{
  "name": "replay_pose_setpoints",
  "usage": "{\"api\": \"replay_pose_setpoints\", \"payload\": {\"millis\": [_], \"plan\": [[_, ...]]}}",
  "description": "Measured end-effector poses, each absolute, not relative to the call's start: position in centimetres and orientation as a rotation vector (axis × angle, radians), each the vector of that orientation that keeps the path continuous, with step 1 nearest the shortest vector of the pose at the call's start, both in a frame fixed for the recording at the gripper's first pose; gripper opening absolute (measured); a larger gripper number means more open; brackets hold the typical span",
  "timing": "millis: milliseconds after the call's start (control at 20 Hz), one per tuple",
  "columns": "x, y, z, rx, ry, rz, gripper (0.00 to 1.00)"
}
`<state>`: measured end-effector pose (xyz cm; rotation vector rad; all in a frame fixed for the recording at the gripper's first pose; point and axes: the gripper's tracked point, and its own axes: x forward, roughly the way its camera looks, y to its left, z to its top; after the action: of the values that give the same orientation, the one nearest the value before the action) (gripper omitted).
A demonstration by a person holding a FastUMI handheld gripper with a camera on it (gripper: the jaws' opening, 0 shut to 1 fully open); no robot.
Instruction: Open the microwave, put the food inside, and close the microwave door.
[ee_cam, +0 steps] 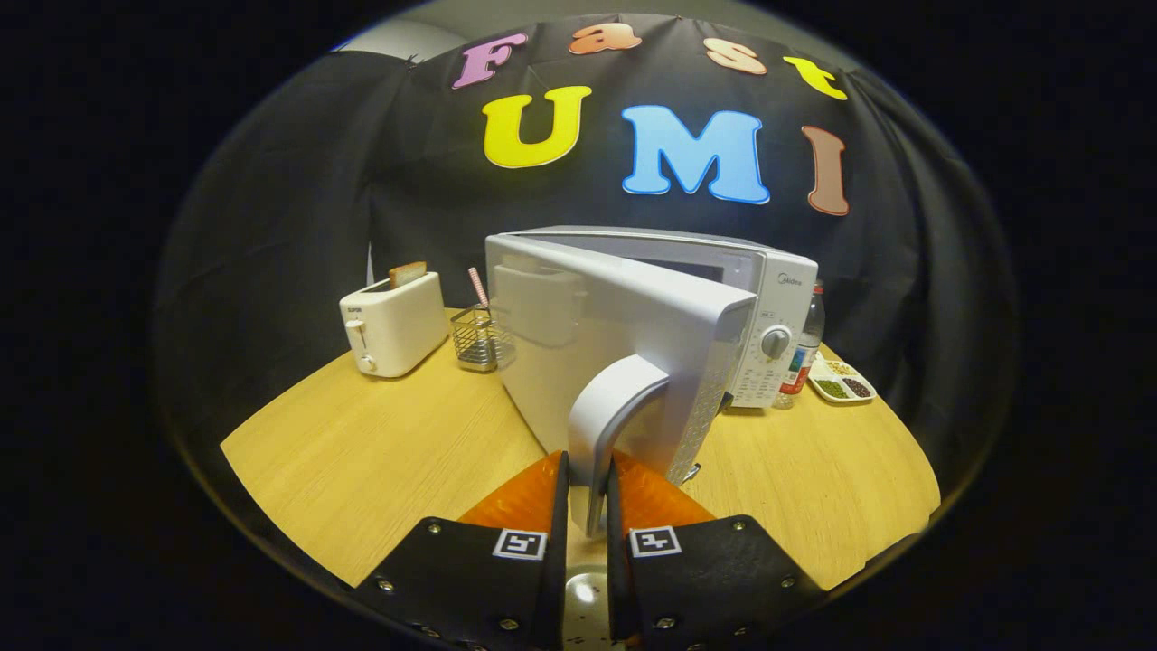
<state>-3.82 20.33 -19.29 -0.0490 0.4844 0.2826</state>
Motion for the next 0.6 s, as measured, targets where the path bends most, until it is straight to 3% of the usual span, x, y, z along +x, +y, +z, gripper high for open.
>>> {"api": "replay_pose_setpoints", "payload": {"millis": [600], "plan": [[-8.7, 28.6, -19.5, -0.106, 0.476, 0.418, 0.20]]}}
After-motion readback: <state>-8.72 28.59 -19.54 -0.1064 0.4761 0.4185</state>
